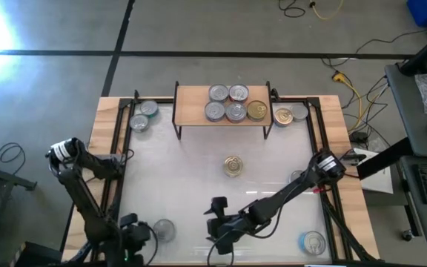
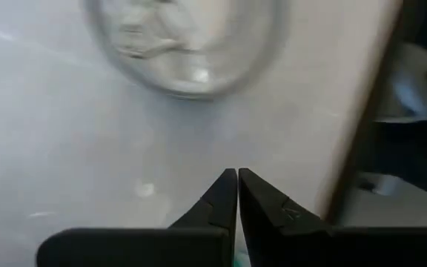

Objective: Stack canned seafood by type on shelf
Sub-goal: Put the bottom middle yellow-blue tuna can on the shelf

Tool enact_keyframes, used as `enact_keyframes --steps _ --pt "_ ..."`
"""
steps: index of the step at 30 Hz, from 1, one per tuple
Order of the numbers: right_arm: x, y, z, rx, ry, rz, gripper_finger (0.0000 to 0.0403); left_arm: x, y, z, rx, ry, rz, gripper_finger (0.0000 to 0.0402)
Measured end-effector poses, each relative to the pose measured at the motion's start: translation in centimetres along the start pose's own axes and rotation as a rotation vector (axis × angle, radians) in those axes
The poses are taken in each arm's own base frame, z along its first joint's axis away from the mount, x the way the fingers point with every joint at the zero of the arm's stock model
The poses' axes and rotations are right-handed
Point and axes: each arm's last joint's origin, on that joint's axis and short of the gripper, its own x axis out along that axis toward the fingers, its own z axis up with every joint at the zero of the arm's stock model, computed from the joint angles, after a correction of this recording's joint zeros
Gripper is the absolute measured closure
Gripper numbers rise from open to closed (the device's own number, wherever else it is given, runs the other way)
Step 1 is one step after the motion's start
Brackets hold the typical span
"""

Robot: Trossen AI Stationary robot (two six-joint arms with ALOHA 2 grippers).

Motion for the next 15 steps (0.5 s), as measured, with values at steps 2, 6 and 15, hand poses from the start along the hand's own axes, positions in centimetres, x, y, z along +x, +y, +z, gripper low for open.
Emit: enact_keyframes --steps 2,6,15 --pt "0.1 -0.3 0.1 0.015 0.0 0.005 0.0003 0.7 0.7 0.4 0.001 -0.025 0.064 0.0401" --pt "0.2 -0.6 0.1 0.036 0.001 -0.003 0.0003 1.7 1.1 1.6 0.052 -0.074 0.104 0.0401" --pt "0.5 -0.7 0.2 0.028 -0.011 0.0 0.0003 3.6 1.4 6.6 0.15 -0.181 0.12 0.0401"
